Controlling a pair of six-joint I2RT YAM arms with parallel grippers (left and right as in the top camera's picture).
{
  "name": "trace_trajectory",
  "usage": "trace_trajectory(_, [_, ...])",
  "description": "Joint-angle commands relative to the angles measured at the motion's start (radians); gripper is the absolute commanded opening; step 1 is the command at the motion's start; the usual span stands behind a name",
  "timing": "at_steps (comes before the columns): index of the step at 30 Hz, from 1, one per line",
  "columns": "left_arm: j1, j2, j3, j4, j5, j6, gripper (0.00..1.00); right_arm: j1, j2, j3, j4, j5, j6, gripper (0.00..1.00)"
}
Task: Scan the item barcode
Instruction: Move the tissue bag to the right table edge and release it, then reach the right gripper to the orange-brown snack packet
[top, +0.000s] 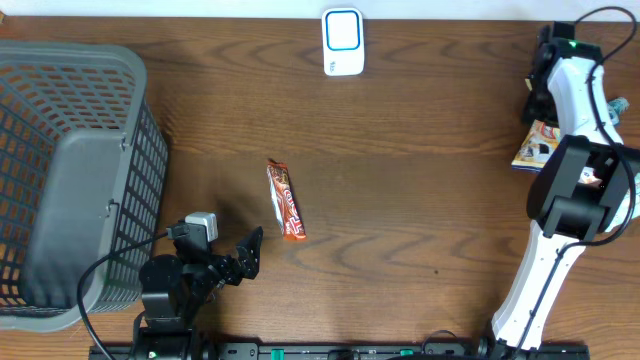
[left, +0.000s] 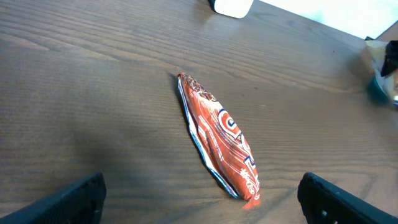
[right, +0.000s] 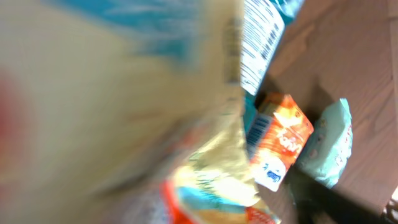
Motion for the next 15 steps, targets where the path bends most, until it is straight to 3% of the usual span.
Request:
trace_trajectory(1, [-0.004, -0.001, -0.016, -0.023, 0.01, -0.009, 0.99, 0.003, -0.077, 0.002, -0.014, 0.001, 0.078, 0.99])
trace_trajectory(6, [-0.004, -0.001, -0.016, -0.023, 0.01, -0.009, 0.98, 0.041, -0.214, 0.002, -0.014, -0.168, 0.121, 0.99])
trace_trajectory(8, [-0.004, -0.001, -0.016, -0.023, 0.01, -0.009, 0.99, 0.085, -0.29, 0.002, -0.019, -0.354, 0.121, 0.99])
trace_trajectory(11, [-0.004, -0.001, -0.016, -0.023, 0.01, -0.009, 0.99, 0.222, -0.338, 0.002, -0.055, -0.549, 0.153, 0.99])
trace_trajectory(15, [-0.004, -0.001, -0.016, -0.023, 0.01, -0.009, 0.99, 0.382, -0.324, -0.01, -0.13, -0.566, 0.248, 0.99])
